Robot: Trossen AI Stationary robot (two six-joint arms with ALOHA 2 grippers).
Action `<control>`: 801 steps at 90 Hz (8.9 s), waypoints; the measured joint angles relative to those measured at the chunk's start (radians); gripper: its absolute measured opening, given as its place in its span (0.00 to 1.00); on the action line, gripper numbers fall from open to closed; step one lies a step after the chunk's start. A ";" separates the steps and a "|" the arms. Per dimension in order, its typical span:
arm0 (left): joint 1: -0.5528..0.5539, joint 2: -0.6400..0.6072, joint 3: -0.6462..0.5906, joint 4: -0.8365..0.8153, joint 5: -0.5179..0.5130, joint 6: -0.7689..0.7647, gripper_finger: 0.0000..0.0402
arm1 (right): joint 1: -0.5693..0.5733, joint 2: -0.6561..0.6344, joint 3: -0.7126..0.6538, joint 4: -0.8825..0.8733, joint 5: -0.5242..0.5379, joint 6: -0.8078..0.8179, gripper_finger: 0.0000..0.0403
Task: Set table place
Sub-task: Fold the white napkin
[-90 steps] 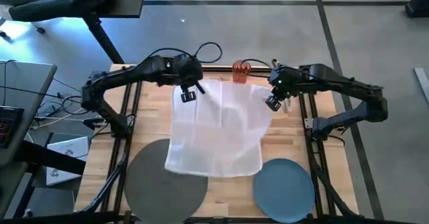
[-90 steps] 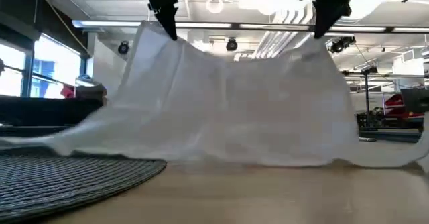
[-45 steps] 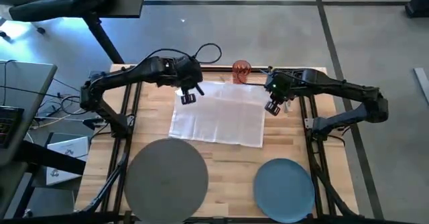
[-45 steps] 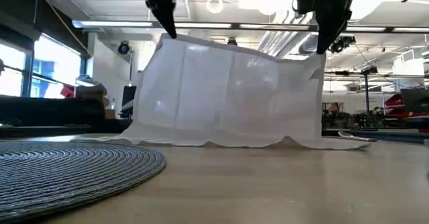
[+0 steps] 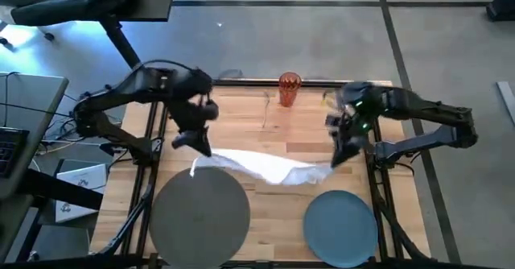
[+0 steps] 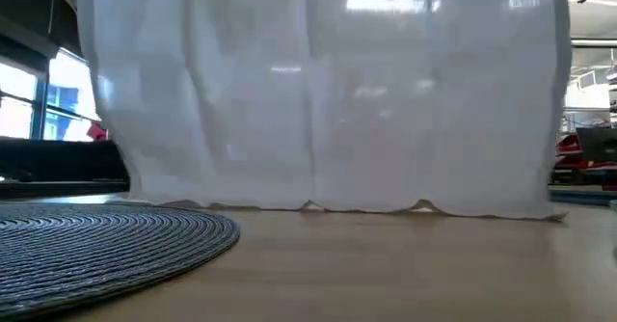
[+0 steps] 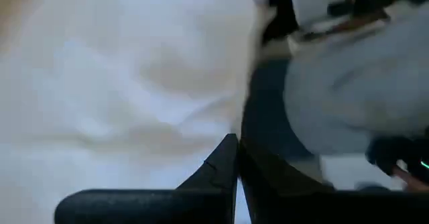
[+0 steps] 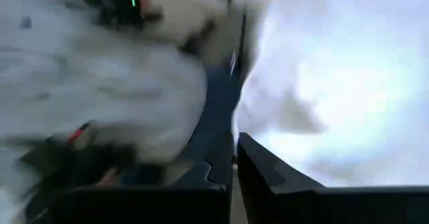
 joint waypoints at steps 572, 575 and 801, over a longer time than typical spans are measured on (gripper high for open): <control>0.239 0.353 -0.844 0.911 -0.700 0.272 0.09 | -0.094 0.115 -0.385 -0.148 0.854 -0.202 0.14; 0.239 0.343 -0.844 0.906 -0.700 0.269 0.09 | -0.094 0.115 -0.385 -0.148 0.854 -0.198 0.14; 0.174 -0.067 -0.843 0.689 -0.558 0.021 0.00 | -0.694 0.512 -0.453 0.116 0.765 -0.746 0.48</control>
